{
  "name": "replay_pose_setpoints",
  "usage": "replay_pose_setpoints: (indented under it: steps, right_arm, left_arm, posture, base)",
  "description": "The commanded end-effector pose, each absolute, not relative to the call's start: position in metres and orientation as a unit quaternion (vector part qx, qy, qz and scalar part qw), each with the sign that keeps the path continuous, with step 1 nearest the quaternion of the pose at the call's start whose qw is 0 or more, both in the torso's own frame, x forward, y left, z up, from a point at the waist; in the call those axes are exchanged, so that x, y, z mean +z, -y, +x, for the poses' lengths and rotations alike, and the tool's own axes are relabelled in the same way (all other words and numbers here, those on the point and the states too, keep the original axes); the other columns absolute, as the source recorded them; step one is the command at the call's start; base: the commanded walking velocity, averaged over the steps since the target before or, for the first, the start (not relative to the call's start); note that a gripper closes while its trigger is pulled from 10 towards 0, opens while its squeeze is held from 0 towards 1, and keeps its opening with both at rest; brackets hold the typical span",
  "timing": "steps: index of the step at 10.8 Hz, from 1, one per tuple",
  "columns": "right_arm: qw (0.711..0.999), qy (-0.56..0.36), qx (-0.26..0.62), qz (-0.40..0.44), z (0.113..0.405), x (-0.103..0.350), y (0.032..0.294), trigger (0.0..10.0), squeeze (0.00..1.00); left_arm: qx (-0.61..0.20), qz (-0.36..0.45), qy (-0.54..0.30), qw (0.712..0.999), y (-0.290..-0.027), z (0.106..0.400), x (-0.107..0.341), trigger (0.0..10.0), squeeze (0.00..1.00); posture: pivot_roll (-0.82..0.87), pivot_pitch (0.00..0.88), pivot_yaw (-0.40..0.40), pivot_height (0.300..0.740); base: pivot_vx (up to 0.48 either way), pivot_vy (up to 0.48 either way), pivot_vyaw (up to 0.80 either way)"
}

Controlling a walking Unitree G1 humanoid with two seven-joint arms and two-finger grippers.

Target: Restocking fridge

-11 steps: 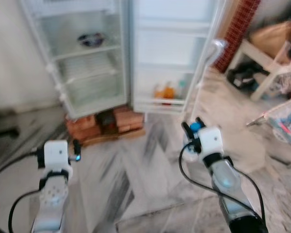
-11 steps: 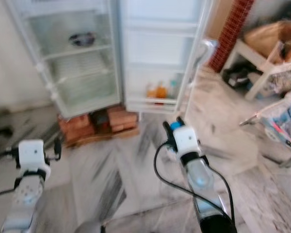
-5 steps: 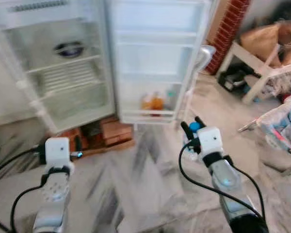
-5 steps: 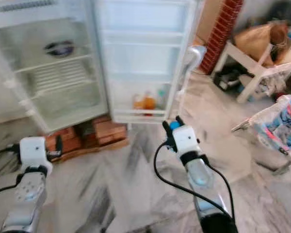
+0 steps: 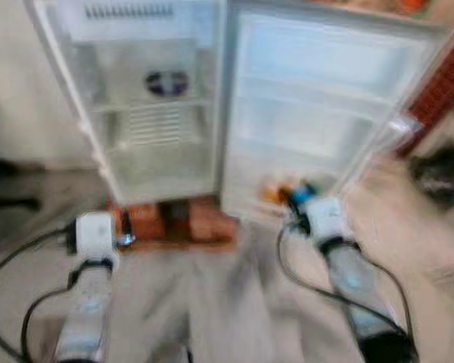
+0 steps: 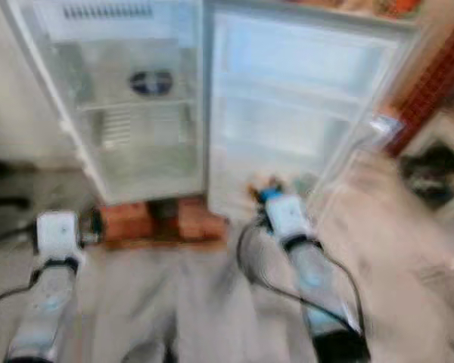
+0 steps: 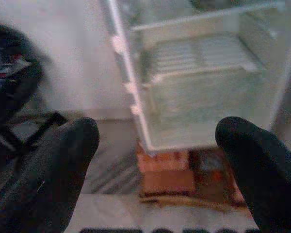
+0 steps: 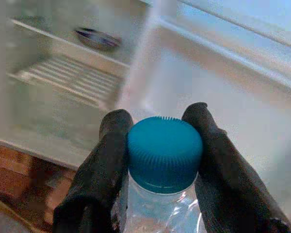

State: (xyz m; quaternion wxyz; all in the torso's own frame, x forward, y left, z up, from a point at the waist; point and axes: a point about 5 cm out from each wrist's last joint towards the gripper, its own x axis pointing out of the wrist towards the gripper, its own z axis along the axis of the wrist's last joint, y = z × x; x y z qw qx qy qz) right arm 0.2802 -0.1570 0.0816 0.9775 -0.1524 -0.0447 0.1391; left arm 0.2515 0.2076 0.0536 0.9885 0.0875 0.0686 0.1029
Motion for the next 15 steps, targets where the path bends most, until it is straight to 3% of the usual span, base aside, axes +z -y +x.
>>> replay_pose_setpoints:
  steps: [1, 4, 7, 11, 12, 15]
  right_arm:
    - [0.978, 0.049, 0.122, -0.165, 0.28, 0.085, 0.171, 10.0, 0.0]
    - [0.978, 0.049, 0.123, -0.163, 0.28, 0.085, 0.169, 10.0, 0.0]
    - [0.978, 0.046, 0.123, -0.164, 0.28, 0.083, 0.17, 10.0, 0.0]
    - [0.981, 0.043, 0.113, -0.15, 0.283, 0.084, 0.173, 10.0, 0.0]
    - [0.984, 0.04, 0.106, -0.137, 0.284, 0.085, 0.174, 10.0, 0.0]
    - [0.99, 0.019, 0.102, -0.095, 0.278, 0.076, 0.166, 10.0, 0.0]
  left_arm:
    - [0.09, 0.083, -0.068, 0.99, -0.199, 0.252, 0.054, 10.0, 0.0]
    - [0.088, 0.083, -0.067, 0.99, -0.199, 0.253, 0.053, 10.0, 0.0]
    - [0.081, 0.079, -0.068, 0.991, -0.196, 0.253, 0.052, 10.0, 0.0]
    - [0.019, 0.066, -0.069, 0.995, -0.179, 0.256, 0.049, 10.0, 0.0]
    - [-0.01, 0.021, -0.083, 0.996, -0.173, 0.257, 0.048, 10.0, 0.0]
    - [-0.022, 0.079, -0.03, 0.996, -0.171, 0.264, 0.062, 10.0, 0.0]
  posture:
    - [0.13, 0.052, -0.059, 0.74]
    - [0.13, 0.051, -0.06, 0.74]
    - [0.13, 0.054, -0.06, 0.74]
    - [0.12, 0.065, -0.079, 0.74]
    - [0.13, 0.075, -0.086, 0.74]
    - [0.13, 0.086, -0.07, 0.74]
  base:
    - [0.416, 0.0, 0.79]
    - [0.409, 0.0, 0.63]
    - [0.375, 0.0, 0.0]
    - [0.0, 0.0, 0.0]
    - [0.0, 0.0, 0.0]
    - [0.0, 0.0, 0.0]
